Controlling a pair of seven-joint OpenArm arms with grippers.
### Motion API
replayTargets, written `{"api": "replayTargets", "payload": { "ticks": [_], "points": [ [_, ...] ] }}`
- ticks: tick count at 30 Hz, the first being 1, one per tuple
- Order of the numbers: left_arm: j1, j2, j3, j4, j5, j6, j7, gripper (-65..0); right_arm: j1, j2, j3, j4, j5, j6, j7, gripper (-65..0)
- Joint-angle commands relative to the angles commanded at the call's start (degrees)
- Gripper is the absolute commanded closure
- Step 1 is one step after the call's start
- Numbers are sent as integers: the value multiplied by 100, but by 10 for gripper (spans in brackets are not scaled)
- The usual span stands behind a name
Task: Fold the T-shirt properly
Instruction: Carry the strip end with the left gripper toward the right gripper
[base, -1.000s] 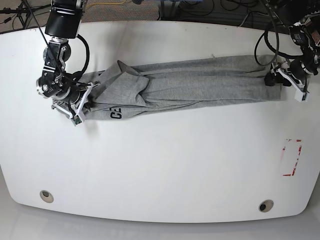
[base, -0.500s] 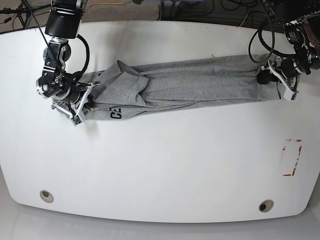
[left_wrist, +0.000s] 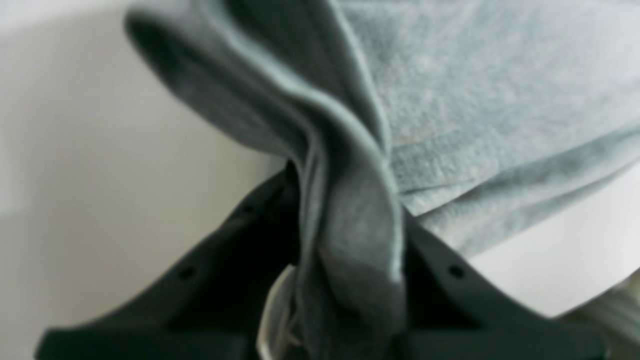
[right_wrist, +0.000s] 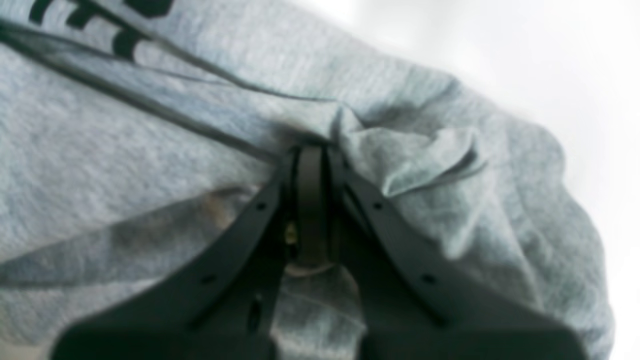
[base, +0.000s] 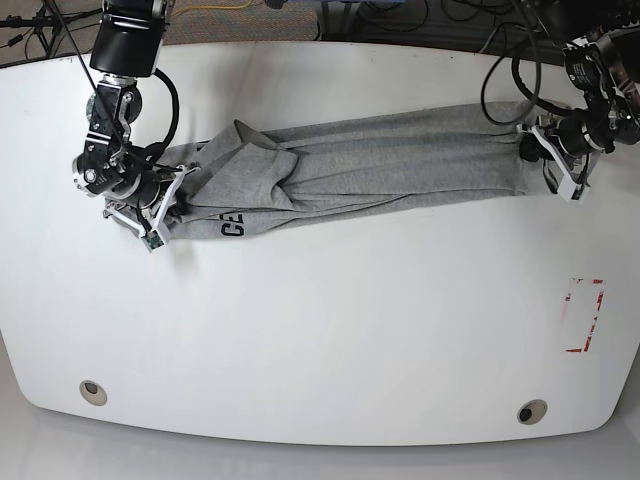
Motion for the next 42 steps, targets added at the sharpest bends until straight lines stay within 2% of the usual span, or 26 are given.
{"api": "replayTargets", "payload": {
  "ticks": [5, 11, 14, 22, 33, 37, 42],
  "points": [
    [-18, 9, 510, 756, -9, 4, 132, -51, -9, 0, 0, 0, 0, 0, 0, -22],
    [-35, 18, 1442, 1108, -18, 303, 132, -53, -9, 0, 0, 0, 0, 0, 0, -22],
    [-114, 246, 1767, 1108, -9, 435, 123, -53, -9, 0, 0, 0, 0, 0, 0, -22],
    [-246, 747, 2040, 1055, 35, 470, 105, -53, -9, -9, 0, 0, 0, 0, 0, -22],
    [-659, 1741, 2233, 695, 1002, 470, 88, -54, -9, -9, 0, 0, 0, 0, 0, -22],
    [-782, 1969, 2233, 554, 1081, 470, 88, -54, 0, -9, -9, 0, 0, 0, 0, -22],
    [-791, 2101, 2233, 378, 1090, 470, 88, -57, 9, -9, -18, 9, 0, 0, 0, -22]
  ]
}}
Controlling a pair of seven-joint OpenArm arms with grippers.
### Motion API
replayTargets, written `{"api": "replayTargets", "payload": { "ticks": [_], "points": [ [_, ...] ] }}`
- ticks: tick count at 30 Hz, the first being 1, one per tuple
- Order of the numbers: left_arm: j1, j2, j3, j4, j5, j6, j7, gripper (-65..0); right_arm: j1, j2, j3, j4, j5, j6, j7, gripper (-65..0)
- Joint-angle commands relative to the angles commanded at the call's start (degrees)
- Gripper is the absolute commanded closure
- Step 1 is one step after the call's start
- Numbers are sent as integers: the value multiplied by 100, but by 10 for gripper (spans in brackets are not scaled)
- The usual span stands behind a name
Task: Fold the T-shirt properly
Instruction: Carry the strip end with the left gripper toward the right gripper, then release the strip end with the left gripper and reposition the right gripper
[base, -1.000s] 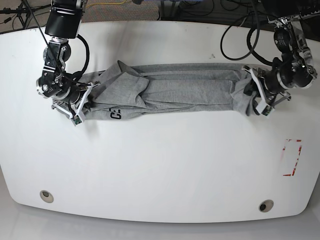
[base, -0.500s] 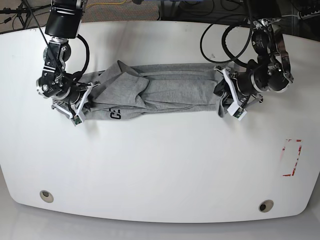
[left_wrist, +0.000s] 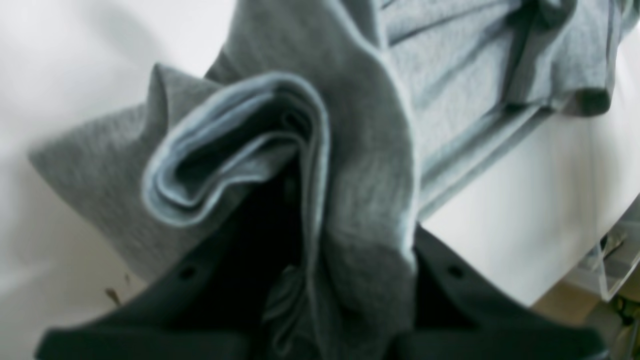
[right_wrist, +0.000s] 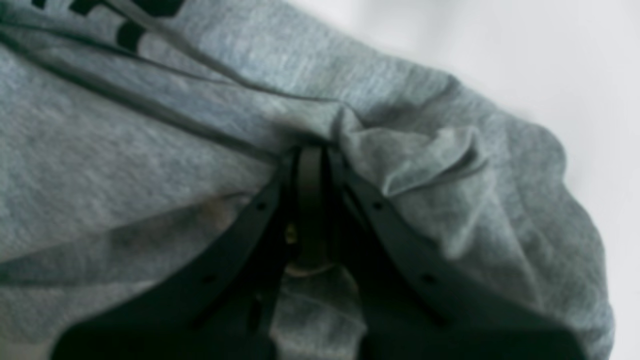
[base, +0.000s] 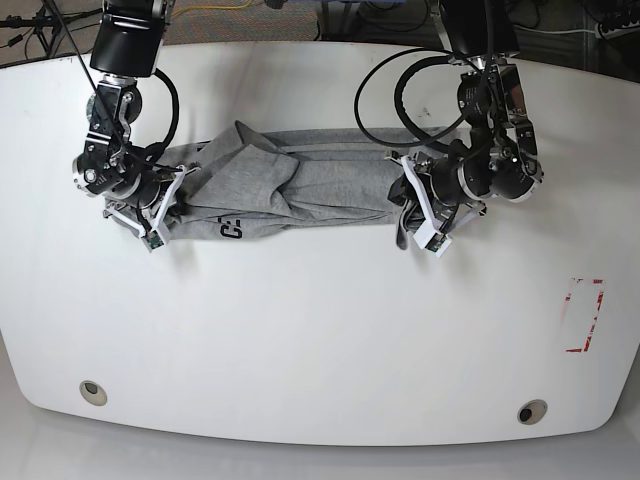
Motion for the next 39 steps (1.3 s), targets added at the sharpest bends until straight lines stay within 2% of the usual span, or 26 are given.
{"api": "replayTargets", "payload": {
  "ticks": [4, 11, 17, 20, 24, 27, 31, 35, 39],
  "points": [
    [-9, 0, 0, -97, 0, 0, -62, -101, 0, 0, 0, 44, 0, 0, 0, -22],
    [-9, 18, 0, -88, -44, 0, -79, -260, -18, 0, -9, 176, 0, 0, 0, -22],
    [-70, 271, 18, 26, -53, 0, 44, -344, 9, -18, -18, 185, 0, 0, 0, -22],
    [-237, 271, 149, 193, -53, 0, 290, -364, 9, -88, -18, 176, -9, 0, 0, -22],
    [-387, 271, 659, 466, -132, -26, 602, -368, 18, -114, -18, 176, -26, 0, 0, -22],
    [-396, 271, 818, 730, -352, -26, 602, -368, 0, -114, -18, 176, -26, 0, 0, -22],
    [-404, 271, 721, 949, -765, -35, 602, -369, 0, -114, -18, 158, -9, 0, 0, -22],
    [-492, -176, 484, 949, -1046, -26, 602, -369, 9, -114, -35, 176, 0, 0, 0, -22],
    [-475, -475, 422, 862, -1011, 0, 519, -369, 9, -123, -149, 185, 0, 0, 0, -22]
  ]
}}
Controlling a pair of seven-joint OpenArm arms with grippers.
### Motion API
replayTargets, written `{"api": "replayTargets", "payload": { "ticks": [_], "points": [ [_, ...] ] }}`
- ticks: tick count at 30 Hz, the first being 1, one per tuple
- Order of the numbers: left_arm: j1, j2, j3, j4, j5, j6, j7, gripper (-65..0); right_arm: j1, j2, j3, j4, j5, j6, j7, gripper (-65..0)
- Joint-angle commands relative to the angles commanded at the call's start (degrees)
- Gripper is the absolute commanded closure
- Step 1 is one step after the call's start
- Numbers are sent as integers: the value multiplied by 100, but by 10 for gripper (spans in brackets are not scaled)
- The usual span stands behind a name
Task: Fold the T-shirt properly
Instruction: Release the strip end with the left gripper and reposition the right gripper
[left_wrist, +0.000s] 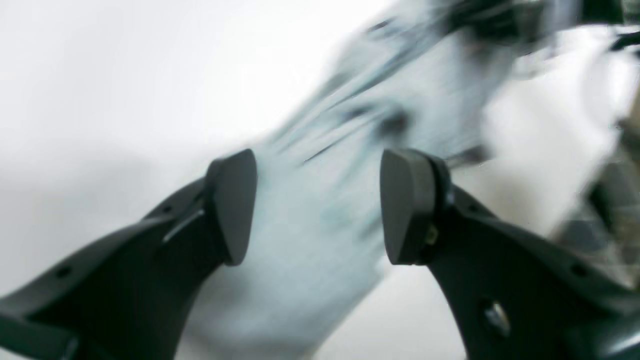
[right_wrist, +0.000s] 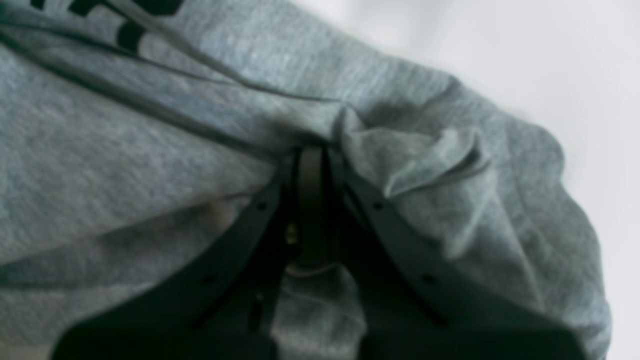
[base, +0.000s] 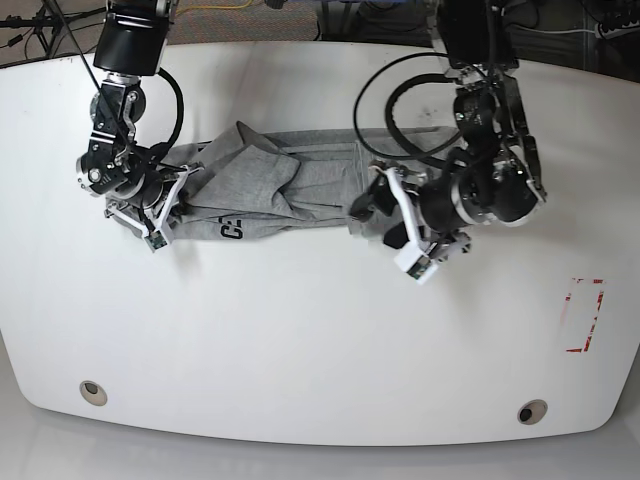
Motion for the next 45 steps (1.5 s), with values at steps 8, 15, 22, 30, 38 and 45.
{"api": "replayTargets", "payload": {
  "ticks": [8, 15, 22, 30, 38, 45],
  "points": [
    [264, -475, -18, -545, 536, -18, -440, -350, 26, 0, -18, 519, 0, 0, -185, -22],
    [879, -721, 9, -651, 712, 0, -1380, -149, 167, -290, 9, 1486, -35, 0, -932, -27],
    [1046, -703, 18, -1433, 1292, 0, -1855, -88, 299, -466, 53, 2505, -9, 0, -1670, -173],
    [1046, -730, 26, -1952, 1442, -35, -2154, -89, 774, -897, 1433, 2769, 18, 0, -2444, -628],
    [870, -826, 44, -2505, 1811, -35, -2602, -89, 1240, -686, 2716, 2048, 993, 0, -2888, -650],
    [519, -1081, 26, -3121, 2013, -53, -2681, -89, 1336, -255, 3534, 958, 2110, 0, -2888, -650]
  ]
}}
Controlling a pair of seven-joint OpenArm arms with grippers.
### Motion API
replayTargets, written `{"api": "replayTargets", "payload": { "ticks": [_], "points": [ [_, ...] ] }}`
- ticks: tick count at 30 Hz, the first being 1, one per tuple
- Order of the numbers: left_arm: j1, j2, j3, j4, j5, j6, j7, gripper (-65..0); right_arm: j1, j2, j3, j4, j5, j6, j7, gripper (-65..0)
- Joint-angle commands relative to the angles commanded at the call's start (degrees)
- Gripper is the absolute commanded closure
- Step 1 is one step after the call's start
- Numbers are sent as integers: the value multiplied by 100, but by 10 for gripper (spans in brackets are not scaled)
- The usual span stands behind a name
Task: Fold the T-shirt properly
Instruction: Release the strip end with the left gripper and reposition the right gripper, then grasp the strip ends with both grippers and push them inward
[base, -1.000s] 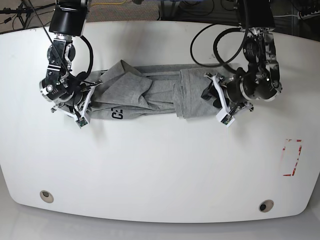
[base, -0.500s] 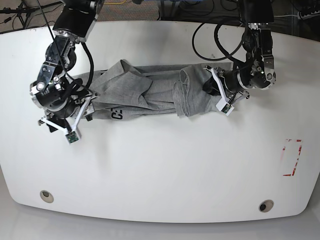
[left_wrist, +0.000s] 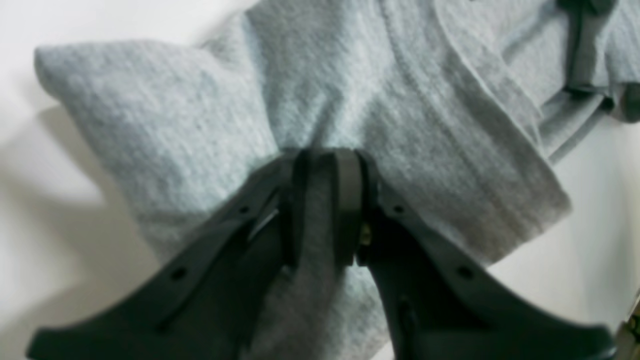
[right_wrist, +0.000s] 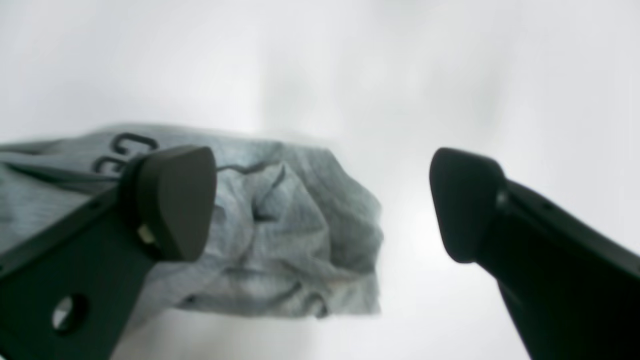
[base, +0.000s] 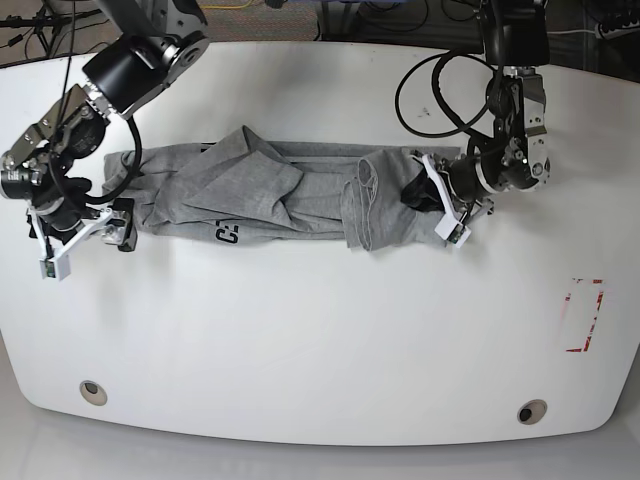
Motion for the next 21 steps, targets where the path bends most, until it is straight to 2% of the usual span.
{"api": "replayTargets", "payload": {
  "ticks": [7, 11, 16, 21],
  "points": [
    [-44, -193, 9, -26, -18, 0, 0, -89, -26, 475, 105, -1125, 633, 0, 0, -607],
    [-44, -290, 9, -18, -35, -9, 0, -89, -35, 642, 273, -1802, 879, 0, 13, -606],
    [-44, -325, 0, -18, -35, -149, 0, -89, -35, 853, 273, -2444, 967, 0, 171, -606],
    [-18, -334, -18, -18, -9, -246, 0, -89, -35, 870, 273, -2875, 967, 0, 189, -606]
  ]
}}
